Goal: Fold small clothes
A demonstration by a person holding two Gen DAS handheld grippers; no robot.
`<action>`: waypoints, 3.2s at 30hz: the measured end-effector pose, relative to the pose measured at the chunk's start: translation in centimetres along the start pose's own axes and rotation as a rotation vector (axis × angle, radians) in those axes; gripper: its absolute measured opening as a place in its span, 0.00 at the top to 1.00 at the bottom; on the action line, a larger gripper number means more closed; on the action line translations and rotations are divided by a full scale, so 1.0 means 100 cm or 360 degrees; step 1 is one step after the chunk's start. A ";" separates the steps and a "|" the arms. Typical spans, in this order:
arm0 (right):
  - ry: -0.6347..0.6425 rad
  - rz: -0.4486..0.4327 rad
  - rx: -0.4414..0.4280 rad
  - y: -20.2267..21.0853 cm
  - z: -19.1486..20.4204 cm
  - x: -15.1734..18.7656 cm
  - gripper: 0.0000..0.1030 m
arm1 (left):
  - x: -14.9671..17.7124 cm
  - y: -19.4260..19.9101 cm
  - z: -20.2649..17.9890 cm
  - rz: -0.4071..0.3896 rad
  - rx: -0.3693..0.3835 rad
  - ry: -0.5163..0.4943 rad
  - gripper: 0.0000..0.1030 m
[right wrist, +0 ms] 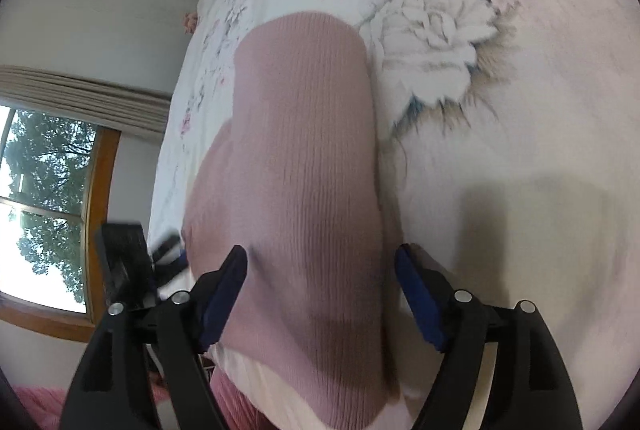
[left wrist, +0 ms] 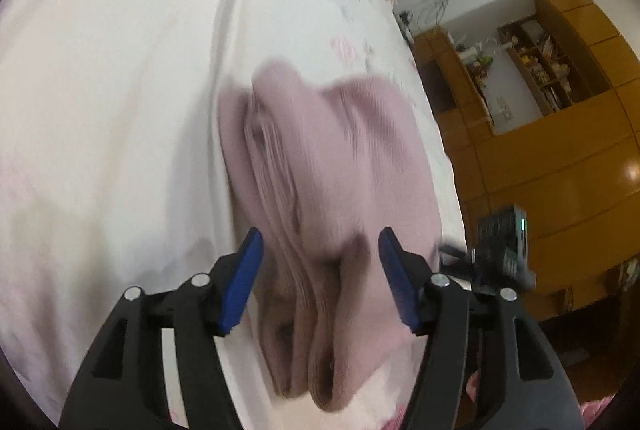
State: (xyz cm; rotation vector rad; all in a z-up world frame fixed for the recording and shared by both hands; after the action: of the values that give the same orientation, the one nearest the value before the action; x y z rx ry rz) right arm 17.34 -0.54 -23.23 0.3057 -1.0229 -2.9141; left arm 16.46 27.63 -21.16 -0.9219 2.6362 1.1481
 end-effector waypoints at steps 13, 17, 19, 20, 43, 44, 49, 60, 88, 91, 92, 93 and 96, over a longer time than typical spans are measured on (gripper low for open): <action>0.0000 -0.0008 0.0032 -0.009 -0.013 0.018 0.25 | -0.061 -0.047 0.007 0.0007 -0.0059 0.0066 0.90; -0.0006 -0.0007 0.0022 -0.011 -0.013 0.018 0.25 | -0.049 -0.045 0.049 0.0026 -0.0116 0.0163 0.90; 0.0011 -0.0003 0.0031 -0.012 -0.011 0.019 0.25 | -0.048 -0.038 0.049 0.0016 -0.0100 0.0169 0.89; 0.0014 -0.0003 0.0039 -0.014 -0.009 0.019 0.25 | -0.049 -0.033 0.047 0.0001 -0.0097 0.0174 0.88; 0.0015 0.0103 0.0209 -0.032 -0.008 0.061 0.47 | 0.083 -0.021 -0.031 0.0004 -0.0530 -0.0593 0.80; 0.0015 0.0097 0.0211 -0.034 -0.010 0.061 0.47 | 0.085 -0.022 -0.028 0.0014 -0.0534 -0.0571 0.80; 0.0004 0.0076 0.0246 -0.037 -0.010 0.059 0.47 | 0.091 -0.016 -0.025 0.0024 -0.0544 -0.0545 0.81; 0.0278 -0.0118 0.0707 0.027 0.037 0.076 0.11 | 0.109 0.056 -0.039 0.0031 -0.0609 -0.0395 0.40; 0.0455 -0.0279 0.1042 0.095 0.123 0.138 0.04 | 0.167 0.163 -0.105 -0.0114 -0.0795 -0.0469 0.19; 0.0465 -0.0284 0.1047 0.099 0.128 0.141 0.04 | 0.171 0.169 -0.111 -0.0138 -0.0817 -0.0498 0.17; 0.0470 -0.0287 0.1046 0.100 0.130 0.142 0.04 | 0.172 0.170 -0.111 -0.0142 -0.0841 -0.0509 0.17; 0.0478 -0.0287 0.1047 0.101 0.133 0.143 0.04 | 0.173 0.171 -0.111 -0.0145 -0.0860 -0.0521 0.17; 0.0496 -0.0279 0.1086 0.103 0.137 0.146 0.04 | 0.176 0.173 -0.112 -0.0147 -0.0853 -0.0500 0.17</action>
State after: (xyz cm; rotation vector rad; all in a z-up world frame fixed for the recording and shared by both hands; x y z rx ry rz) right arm 0.02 -1.65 -8.87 0.8687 -1.9624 -2.4171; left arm -6.34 20.41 -8.38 -0.8342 2.0504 1.8452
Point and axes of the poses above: each gripper's, at about its wrist camera, not at the fingertips, and y roughly against the way its jaws point, z to its left, x to its underside, the point moved 9 cm from there along -y, roughly the way its jaws point, and after that the axes turned 2 degrees about -x, right-handed, at the moved point
